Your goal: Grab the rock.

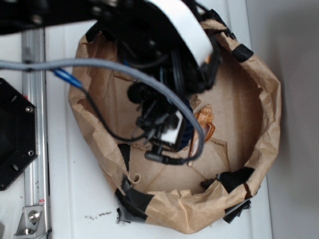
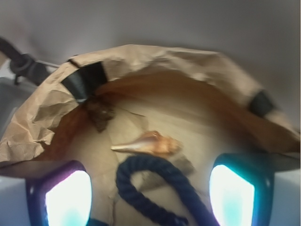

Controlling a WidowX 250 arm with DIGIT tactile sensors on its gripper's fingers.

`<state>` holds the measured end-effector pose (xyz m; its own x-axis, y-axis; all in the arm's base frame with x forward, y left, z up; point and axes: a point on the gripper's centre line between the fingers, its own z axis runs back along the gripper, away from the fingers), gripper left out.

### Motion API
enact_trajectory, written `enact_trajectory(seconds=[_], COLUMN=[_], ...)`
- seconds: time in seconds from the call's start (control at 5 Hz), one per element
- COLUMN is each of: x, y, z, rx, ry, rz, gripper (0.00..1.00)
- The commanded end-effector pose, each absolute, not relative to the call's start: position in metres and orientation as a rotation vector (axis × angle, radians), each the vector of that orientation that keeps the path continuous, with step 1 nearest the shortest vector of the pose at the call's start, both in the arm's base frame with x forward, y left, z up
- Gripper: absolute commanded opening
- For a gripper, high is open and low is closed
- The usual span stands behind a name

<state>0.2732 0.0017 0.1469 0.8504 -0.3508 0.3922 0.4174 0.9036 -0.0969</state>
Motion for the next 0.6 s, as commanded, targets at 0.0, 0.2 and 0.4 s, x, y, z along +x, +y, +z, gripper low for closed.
enact_trajectory(seconds=[0.0,0.2,0.4], x=[0.286,0.29,0.295], y=[-0.032,-0.045,-0.066], z=[0.103,0.076,0.067], rx=[-0.096,-0.112,-0.121], ry=[-0.37,-0.359,-0.384], rz=[-0.567,-0.633,-0.7], gripper=[1.0,1.0,1.0])
